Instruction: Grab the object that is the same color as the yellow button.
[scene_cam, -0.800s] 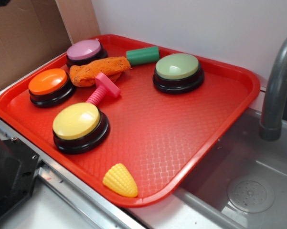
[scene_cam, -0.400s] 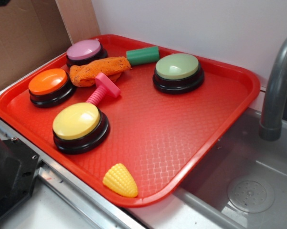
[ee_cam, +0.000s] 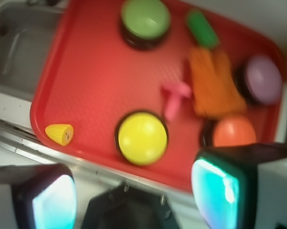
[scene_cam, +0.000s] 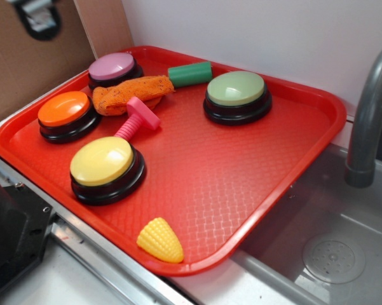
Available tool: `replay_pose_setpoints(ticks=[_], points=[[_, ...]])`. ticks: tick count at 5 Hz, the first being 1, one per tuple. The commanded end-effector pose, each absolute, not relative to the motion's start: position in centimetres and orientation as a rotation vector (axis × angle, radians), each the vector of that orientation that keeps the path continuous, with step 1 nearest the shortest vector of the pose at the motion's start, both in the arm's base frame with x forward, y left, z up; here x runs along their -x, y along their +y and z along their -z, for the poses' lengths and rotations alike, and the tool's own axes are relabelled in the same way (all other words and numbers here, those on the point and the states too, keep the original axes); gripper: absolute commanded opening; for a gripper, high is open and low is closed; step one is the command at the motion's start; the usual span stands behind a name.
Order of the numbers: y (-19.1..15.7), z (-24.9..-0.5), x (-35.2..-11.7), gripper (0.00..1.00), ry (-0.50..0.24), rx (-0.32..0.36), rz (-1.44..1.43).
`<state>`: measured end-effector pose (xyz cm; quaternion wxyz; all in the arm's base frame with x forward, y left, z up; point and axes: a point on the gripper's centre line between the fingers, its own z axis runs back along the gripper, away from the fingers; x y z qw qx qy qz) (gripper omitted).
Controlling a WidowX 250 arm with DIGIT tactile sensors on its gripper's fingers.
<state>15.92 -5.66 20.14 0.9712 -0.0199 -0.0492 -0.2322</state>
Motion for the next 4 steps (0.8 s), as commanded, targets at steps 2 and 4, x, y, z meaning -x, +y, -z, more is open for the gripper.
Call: replay_pose_setpoints(ticks=[2, 4], points=[[-10.7, -13.8, -16.9, 1.00, -0.164, 0.285, 1.203], [-14.7, -9.3, -14.0, 1.00, -0.102, 0.341, 1.510]])
